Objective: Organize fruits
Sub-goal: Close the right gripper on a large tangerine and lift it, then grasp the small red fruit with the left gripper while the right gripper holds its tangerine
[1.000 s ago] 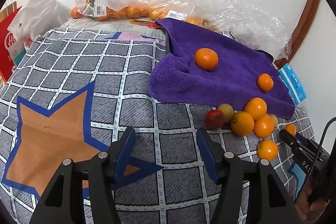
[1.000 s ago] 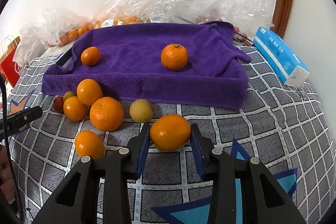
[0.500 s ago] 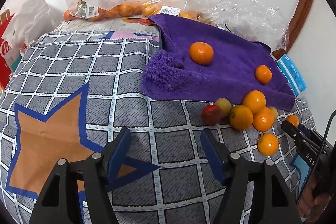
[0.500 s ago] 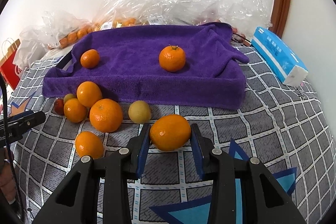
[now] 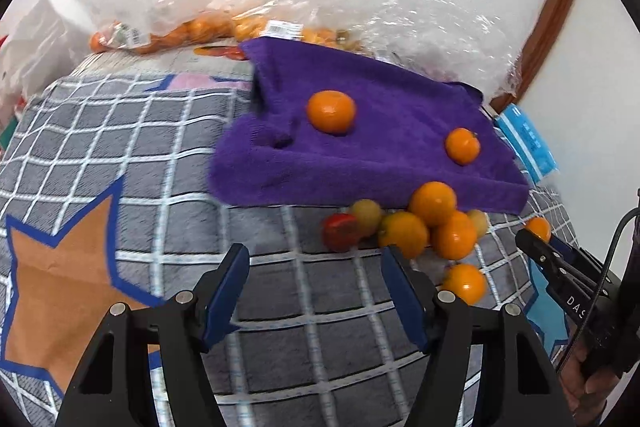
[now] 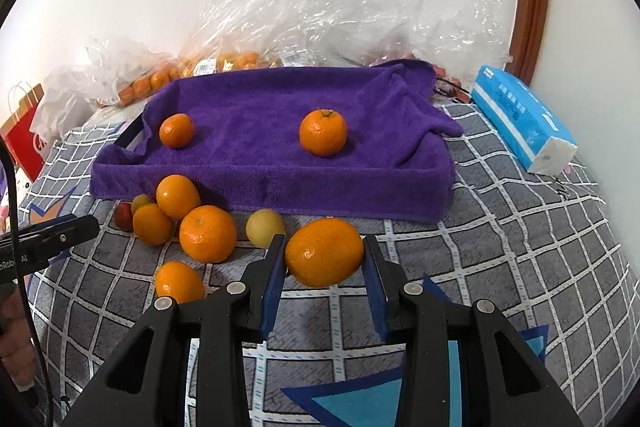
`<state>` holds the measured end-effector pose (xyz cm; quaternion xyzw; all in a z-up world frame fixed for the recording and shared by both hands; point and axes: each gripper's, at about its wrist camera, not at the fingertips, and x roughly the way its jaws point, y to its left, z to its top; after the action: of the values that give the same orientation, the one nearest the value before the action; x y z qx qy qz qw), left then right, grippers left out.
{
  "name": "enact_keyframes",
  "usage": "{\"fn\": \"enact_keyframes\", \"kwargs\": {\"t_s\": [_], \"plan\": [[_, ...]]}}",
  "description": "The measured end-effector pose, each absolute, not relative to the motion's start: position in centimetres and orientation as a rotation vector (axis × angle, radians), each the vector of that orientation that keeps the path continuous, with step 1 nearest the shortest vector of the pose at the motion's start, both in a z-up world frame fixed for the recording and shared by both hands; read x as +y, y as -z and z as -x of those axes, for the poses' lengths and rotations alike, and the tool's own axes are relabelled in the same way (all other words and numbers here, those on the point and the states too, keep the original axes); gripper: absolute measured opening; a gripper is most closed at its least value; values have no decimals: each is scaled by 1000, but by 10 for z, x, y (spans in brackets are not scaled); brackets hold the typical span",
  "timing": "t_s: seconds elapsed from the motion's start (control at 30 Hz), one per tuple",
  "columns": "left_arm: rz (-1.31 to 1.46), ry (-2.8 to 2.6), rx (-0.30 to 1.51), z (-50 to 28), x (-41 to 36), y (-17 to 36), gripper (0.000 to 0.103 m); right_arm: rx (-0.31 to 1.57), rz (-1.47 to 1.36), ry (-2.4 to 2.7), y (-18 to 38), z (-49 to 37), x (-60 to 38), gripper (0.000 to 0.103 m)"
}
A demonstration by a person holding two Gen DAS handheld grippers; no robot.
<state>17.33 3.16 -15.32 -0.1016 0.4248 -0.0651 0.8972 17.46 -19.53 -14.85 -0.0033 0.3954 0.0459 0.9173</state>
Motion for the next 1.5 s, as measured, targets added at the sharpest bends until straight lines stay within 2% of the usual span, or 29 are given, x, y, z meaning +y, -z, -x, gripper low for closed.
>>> {"fn": "enact_keyframes", "kwargs": {"t_s": [0.13, 0.23, 0.4, 0.53, 0.6, 0.77, 1.5], "plan": [[164, 115, 884, -181, 18, 155, 65, 814, -10, -81, 148, -172, -206, 37], [170, 108, 902, -188, 17, 159, 61, 811, -21, -70, 146, -171, -216, 37], [164, 78, 917, -195, 16, 164, 49, 813, -26, -51, 146, -169, -228, 37], [146, 64, 908, -197, 12, 167, 47, 823, -25, -43, 149, -171, -231, 37], [124, 57, 902, -198, 10, 167, 38, 829, -24, -42, 150, -172, -230, 37], [115, 84, 912, -199, 12, 166, 23, 838, -24, -46, 151, -176, -226, 37], [169, 110, 860, -194, 32, 117, 23, 786, -11, -63, 107, -185, -201, 37]]}}
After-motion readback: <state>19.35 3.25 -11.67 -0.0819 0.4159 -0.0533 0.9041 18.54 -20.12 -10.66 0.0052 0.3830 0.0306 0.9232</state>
